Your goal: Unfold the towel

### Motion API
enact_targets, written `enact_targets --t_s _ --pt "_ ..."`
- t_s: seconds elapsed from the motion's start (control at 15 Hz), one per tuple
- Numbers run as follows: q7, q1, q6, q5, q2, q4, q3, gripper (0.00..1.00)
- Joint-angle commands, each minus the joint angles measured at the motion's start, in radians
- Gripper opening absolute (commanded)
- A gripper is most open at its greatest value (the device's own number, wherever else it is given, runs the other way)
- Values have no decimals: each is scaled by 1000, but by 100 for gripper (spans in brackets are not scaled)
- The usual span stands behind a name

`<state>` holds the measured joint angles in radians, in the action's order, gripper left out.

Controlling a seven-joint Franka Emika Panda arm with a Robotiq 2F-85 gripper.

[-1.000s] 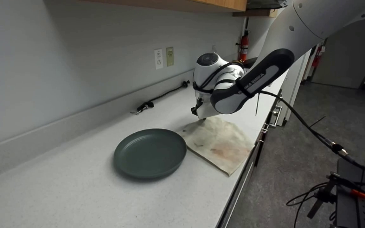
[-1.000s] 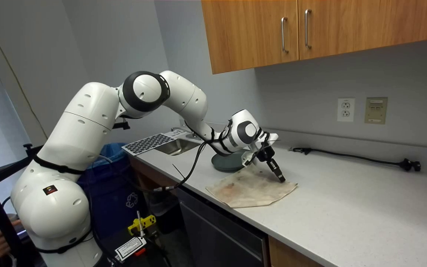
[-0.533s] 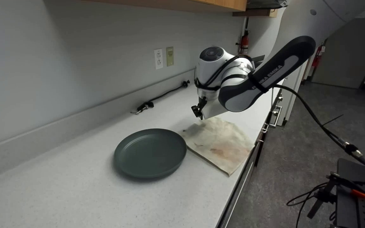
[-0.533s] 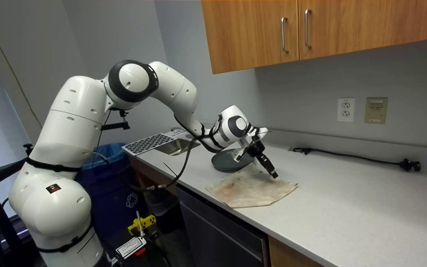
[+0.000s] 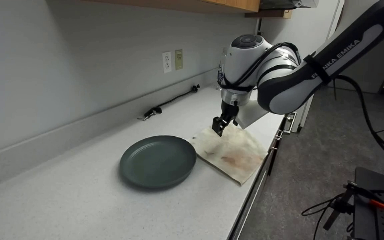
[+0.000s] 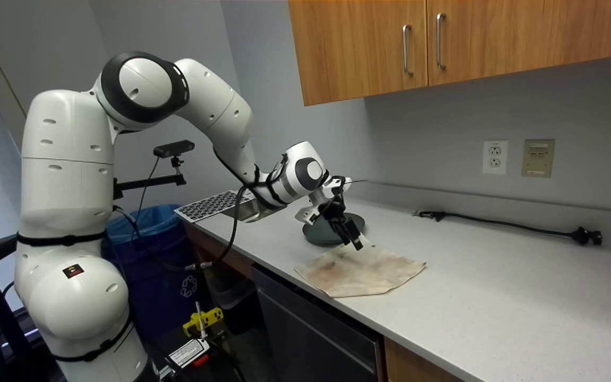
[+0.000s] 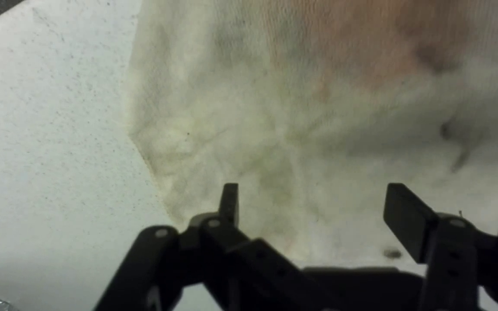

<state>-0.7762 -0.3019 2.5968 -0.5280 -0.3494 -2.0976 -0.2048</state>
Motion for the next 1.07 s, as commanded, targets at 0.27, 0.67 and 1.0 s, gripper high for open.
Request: enact_targets --t_s 0.27,0.67,1.0 --pt "225 111 3 155 -24 6 99 25" --pt "341 149 -17 306 -107 67 127 0" --pt "374 146 -35 368 -172 131 126 0"
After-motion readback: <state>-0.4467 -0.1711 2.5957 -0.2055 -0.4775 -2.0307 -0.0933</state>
